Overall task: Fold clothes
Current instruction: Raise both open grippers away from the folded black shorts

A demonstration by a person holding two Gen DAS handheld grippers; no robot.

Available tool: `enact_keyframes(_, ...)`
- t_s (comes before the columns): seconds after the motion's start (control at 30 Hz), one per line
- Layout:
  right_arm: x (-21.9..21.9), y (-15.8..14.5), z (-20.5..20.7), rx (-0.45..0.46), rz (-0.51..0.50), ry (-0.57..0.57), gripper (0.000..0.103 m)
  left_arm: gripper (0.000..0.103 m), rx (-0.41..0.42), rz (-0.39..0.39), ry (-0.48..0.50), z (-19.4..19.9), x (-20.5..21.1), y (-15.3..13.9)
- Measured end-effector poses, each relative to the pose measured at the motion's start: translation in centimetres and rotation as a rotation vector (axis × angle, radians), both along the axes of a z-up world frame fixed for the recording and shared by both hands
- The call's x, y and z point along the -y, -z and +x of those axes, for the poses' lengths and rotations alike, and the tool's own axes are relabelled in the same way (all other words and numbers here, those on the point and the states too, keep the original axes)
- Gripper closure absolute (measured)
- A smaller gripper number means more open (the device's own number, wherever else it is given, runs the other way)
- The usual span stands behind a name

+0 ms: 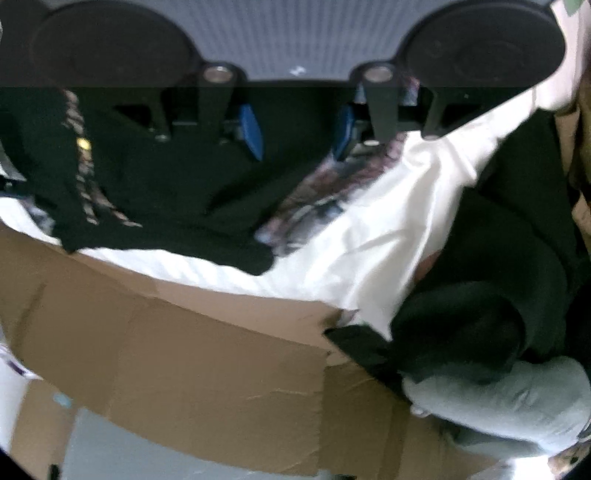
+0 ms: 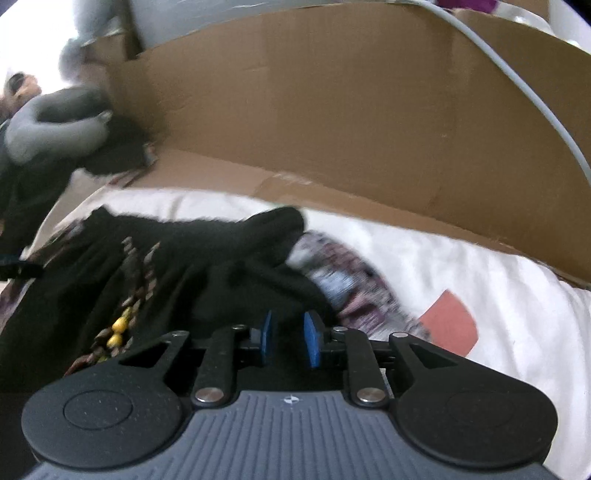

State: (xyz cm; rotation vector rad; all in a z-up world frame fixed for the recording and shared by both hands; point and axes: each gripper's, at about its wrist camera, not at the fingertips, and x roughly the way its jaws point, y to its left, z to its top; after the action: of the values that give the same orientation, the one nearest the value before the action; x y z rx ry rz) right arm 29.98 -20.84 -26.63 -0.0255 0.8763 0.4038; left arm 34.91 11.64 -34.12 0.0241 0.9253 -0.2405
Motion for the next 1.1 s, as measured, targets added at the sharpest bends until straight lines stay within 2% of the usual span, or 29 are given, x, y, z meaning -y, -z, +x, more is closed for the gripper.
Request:
enact_keyframes(0.1,-0.4,-0.1,-1.8,-0.020,-0.007,-0.035,0.073,0.057,0.000,-0.009,0.036,-1.9,0.2,-0.9)
enact_keyframes(0.23,0.2,-0.1,-5.2,-0.062,-0.025,-0.035,0.067,0.053,0.004,-0.011,0.034,-4.5,0.5,-1.9)
enact_keyframes(0.3,0.7,0.1,-7.0,-0.083,-0.025,-0.036,0.058,0.053,-0.002,-0.020,0.034,-5.6,0.7,-2.1)
enact_keyframes(0.43,1.7,0.8,-10.2,-0.118,-0.046,-0.047,0.056,0.053,-0.060,-0.031,-0.001,-7.6,1.3,-2.1)
enact_keyframes(0.57,3.1,1.7,-12.2,-0.146,-0.027,0.004,0.056,0.051,-0.069,-0.019,0.035,-9.0,2.6,-1.2)
enact_keyframes(0.7,2.9,1.4,-12.3,-0.098,-0.033,0.013,0.056,0.051,-0.103,-0.057,0.026,-9.1,3.2,0.4)
enact_keyframes(0.8,2.0,1.0,-11.3,-0.056,-0.031,0.007,0.056,0.051,-0.092,-0.077,0.013,-8.9,3.5,0.8)
enact_keyframes(0.87,1.2,1.3,-10.4,-0.059,-0.040,0.000,0.055,0.051,-0.084,-0.078,0.006,-8.6,3.9,0.8)
enact_keyframes(1.0,0.8,2.6,-9.7,-0.086,-0.061,-0.001,0.054,0.051,-0.123,-0.067,0.013,-8.3,4.2,1.6)
enact_keyframes(1.1,1.0,2.5,-10.5,-0.096,-0.072,-0.011,0.045,0.045,-0.135,-0.063,0.008,-8.7,3.7,1.9)
